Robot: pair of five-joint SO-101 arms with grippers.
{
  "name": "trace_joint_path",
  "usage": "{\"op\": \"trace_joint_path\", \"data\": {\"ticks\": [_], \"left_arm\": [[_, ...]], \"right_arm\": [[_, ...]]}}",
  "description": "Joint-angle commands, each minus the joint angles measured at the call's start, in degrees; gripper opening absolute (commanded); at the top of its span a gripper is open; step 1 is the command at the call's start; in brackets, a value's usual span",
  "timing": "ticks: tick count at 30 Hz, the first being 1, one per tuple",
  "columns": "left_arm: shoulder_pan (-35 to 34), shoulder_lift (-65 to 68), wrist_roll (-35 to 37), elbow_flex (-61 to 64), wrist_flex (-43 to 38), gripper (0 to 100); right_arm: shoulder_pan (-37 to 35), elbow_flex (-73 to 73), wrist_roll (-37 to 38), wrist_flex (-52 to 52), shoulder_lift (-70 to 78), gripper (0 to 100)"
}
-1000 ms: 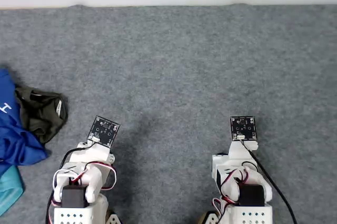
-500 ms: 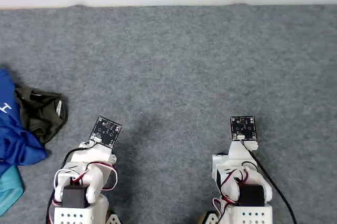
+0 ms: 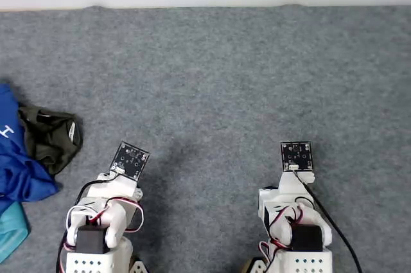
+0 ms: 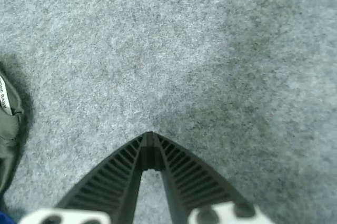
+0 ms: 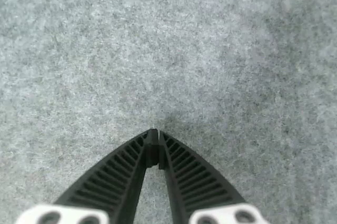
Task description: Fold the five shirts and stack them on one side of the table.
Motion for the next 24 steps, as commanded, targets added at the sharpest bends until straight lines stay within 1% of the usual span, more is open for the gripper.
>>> {"op": "trace_joint_path", "data": {"ticks": [1, 5, 9, 19, 21, 24], "left_arm": [[-0.26, -0.7, -0.09, -1.27, 0.09, 0], [-0.26, -0.7, 0.0, -5.67, 0.09, 0], [-0.26, -0.62, 3.25, -11.91, -1.58, 0], [-0.26, -0.53, 3.16, -21.05, -1.49, 0], [-0.18, -0.44, 1.85, -25.19, -1.23, 0], [-0.18, 1.58, -3.78, -30.64, -1.14, 0]], "right_arm": [[-0.04, 0.88, -0.18, 0.4, -0.57, 1.1], [-0.04, 0.88, -0.18, 0.4, -0.57, 1.1], [-0.04, 0.88, -0.18, 0.4, -0.57, 1.1], [-0.04, 0.88, -0.18, 0.4, -0.57, 1.1], [-0.04, 0.88, -0.18, 0.4, -0.57, 1.1], [-0.04, 0.88, -0.18, 0.4, -0.57, 1.1]]}}
